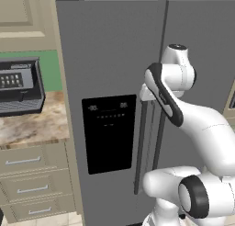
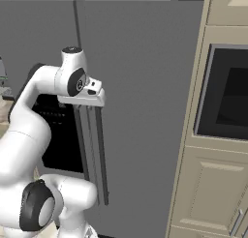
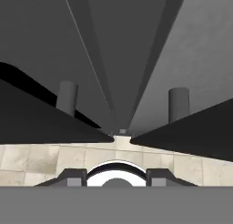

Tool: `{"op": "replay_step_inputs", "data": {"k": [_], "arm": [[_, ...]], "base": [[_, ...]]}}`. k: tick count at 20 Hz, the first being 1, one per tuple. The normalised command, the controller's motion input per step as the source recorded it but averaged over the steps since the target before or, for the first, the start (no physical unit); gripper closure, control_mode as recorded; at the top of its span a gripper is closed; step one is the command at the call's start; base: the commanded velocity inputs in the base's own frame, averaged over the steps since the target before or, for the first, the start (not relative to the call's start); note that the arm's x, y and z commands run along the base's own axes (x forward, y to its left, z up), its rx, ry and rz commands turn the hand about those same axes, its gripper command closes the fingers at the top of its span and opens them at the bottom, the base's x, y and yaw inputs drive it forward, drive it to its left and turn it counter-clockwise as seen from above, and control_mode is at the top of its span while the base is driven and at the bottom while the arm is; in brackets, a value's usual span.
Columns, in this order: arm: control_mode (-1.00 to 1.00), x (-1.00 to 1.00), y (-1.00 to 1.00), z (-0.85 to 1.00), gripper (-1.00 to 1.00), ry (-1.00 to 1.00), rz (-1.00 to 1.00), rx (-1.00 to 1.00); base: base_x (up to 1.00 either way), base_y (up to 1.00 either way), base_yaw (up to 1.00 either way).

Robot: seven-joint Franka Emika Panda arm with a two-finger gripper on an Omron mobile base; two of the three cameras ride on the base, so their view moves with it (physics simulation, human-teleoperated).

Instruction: Open the freezer door, pick up the ice cube tray from the freezer, and place it on the dining counter.

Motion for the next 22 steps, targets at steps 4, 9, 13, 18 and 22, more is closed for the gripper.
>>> {"op": "replay_step_inputs", "data": {"k": [4,9,13,18,22], "arm": [[-1.0,-0.2,0.0,0.0,-1.0,0.0,0.0,0.0],[-1.0,-0.69,0.0,0.0,-1.0,0.0,0.0,0.0],[-1.0,-0.9,-0.08,0.0,-1.0,0.0,0.0,0.0],[-1.0,-0.81,-0.1,0.0,-1.0,0.0,0.0,0.0],[-1.0,-0.73,-0.06,0.0,-1.0,0.0,0.0,0.0]], "base": [[0.0,0.0,0.0],[0.0,0.0,0.0],[0.0,0.0,0.0],[0.0,0.0,0.0],[0.0,0.0,0.0]]}}
